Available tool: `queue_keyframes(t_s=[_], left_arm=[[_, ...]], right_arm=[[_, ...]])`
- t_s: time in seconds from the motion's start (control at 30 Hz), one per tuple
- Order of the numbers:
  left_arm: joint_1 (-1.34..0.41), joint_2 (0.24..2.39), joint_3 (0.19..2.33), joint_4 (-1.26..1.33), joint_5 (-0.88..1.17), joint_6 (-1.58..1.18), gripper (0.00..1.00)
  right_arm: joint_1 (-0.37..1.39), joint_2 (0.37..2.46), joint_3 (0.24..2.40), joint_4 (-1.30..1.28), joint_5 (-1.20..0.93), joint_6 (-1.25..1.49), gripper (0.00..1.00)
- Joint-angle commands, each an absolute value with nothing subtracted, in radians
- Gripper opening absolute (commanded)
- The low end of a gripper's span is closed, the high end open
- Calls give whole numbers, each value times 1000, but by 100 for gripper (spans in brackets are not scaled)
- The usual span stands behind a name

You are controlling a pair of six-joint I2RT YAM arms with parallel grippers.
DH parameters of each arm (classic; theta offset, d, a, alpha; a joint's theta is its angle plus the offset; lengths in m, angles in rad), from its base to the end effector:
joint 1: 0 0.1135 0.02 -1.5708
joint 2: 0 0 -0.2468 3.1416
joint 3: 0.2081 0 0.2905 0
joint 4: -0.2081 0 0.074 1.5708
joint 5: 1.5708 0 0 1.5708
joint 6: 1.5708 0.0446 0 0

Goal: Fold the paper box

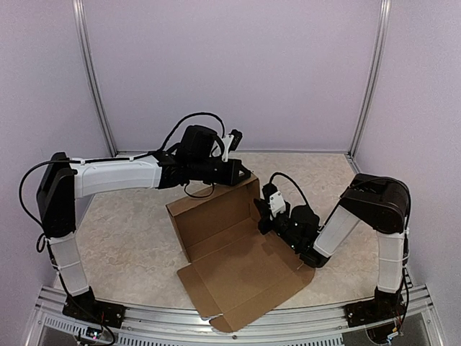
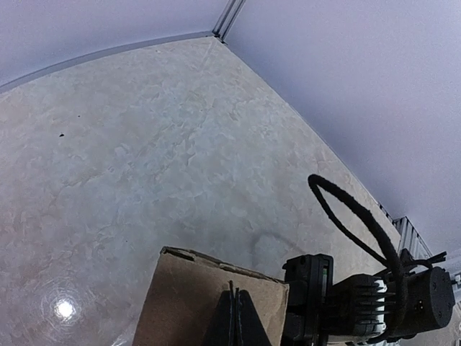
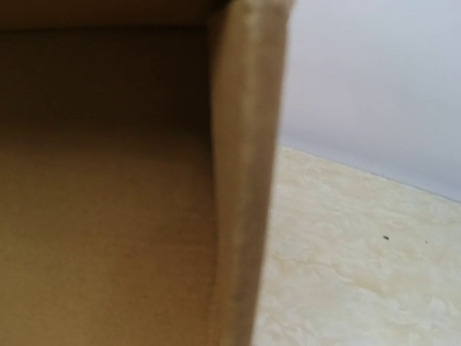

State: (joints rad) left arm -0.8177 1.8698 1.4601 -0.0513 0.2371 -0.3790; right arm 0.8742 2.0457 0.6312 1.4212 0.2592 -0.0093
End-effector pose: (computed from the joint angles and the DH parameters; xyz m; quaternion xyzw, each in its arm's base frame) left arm 0.3223 -0.3591 0.2390 0.2445 0.8102 -0.3778 0.3756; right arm 0.2356 0.2638 0.0623 -0.2159 0.6709 0.2121 0.6769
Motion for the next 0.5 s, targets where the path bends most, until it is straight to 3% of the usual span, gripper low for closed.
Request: queue_keyframes(t_s=[0.0,0.1,0.47], left_arm=[[-838,1902,1478,-54,240,-376,0],[-850,1907,1471,-64,228,-367,0],[-857,1906,1451,-66,223,-371,0]], right_arm=[[891,2087,612,1532,223,-4,4],[892,2095,615,1535,240,-3,14],[891,2112,650,1547,298,-5,22]])
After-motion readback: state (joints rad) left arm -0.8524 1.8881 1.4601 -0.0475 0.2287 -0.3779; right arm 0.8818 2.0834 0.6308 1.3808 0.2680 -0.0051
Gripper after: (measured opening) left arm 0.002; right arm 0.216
